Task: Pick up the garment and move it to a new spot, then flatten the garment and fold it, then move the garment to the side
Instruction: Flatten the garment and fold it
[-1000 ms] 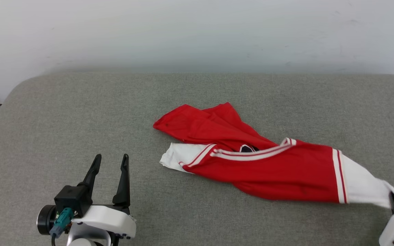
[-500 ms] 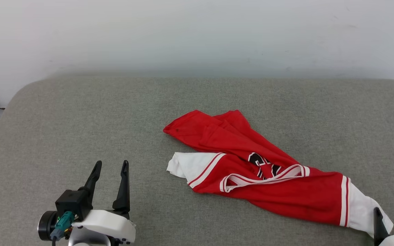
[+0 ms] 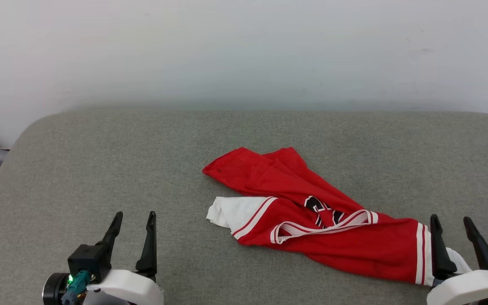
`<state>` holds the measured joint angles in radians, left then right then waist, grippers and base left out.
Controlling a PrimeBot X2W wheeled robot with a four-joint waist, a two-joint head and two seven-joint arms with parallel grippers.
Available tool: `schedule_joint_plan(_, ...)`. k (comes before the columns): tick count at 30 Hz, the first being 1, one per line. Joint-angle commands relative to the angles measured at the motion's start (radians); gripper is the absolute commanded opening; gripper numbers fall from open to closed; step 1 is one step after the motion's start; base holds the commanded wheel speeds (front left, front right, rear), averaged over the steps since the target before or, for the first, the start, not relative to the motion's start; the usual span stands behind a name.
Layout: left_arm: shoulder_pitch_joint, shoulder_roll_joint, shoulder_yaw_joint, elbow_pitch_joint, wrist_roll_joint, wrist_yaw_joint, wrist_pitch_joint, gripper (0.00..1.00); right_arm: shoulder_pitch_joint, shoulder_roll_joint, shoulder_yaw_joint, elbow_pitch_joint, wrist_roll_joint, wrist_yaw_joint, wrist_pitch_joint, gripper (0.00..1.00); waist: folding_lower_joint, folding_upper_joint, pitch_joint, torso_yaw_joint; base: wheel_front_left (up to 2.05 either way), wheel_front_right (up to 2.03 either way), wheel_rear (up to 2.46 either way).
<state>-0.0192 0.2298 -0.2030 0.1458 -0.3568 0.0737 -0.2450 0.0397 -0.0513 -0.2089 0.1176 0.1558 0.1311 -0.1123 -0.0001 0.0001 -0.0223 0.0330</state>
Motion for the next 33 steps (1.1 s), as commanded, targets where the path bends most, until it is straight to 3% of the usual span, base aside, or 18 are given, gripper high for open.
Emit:
schedule_joint_plan(1, 0.012, 0.005, -0.001, -0.005, -0.004, 0.002, 0.004, 1.00, 0.014, 0.001, 0.012, -0.017, -0.001, -0.001, 0.005, 1.00, 0.0001, -0.0001, -0.003, -0.003, 0.00, 0.00, 0.00)
schedule_joint_plan(10, -0.020, 0.022, -0.021, -0.004, 0.011, -0.001, 0.029, 1.00, 0.108, 0.001, 0.110, -0.205, 0.000, -0.001, 0.079, 1.00, 0.0001, -0.0001, -0.009, -0.024, 0.00, 0.00, 0.00)
schedule_joint_plan(14, -0.065, 0.029, -0.052, 0.016, 0.000, -0.036, 0.089, 1.00, 0.134, 0.001, 0.130, -0.261, 0.008, -0.001, 0.110, 1.00, 0.0001, -0.0001, -0.001, -0.040, 0.00, 0.00, 0.00)
schedule_joint_plan(20, -0.179, 0.039, -0.097, 0.094, -0.057, -0.103, 0.316, 1.00, 0.128, 0.001, 0.145, -0.302, 0.012, -0.001, 0.146, 1.00, 0.0001, -0.0001, 0.032, -0.070, 0.00, 0.00, 0.00)
schedule_joint_plan(29, -0.356, 0.081, -0.133, 0.192, -0.117, -0.139, 0.668, 1.00, 0.067, 0.001, 0.140, -0.316, 0.024, -0.001, 0.135, 1.00, 0.0001, -0.0001, 0.164, -0.125, 0.00, 0.00, 0.00)
schedule_joint_plan(33, -0.406, 0.106, -0.153, 0.213, -0.127, -0.157, 0.759, 1.00, 0.046, 0.001, 0.147, -0.299, 0.041, -0.001, 0.118, 1.00, 0.0001, -0.0001, 0.214, -0.147, 0.00, 0.00, 0.00)
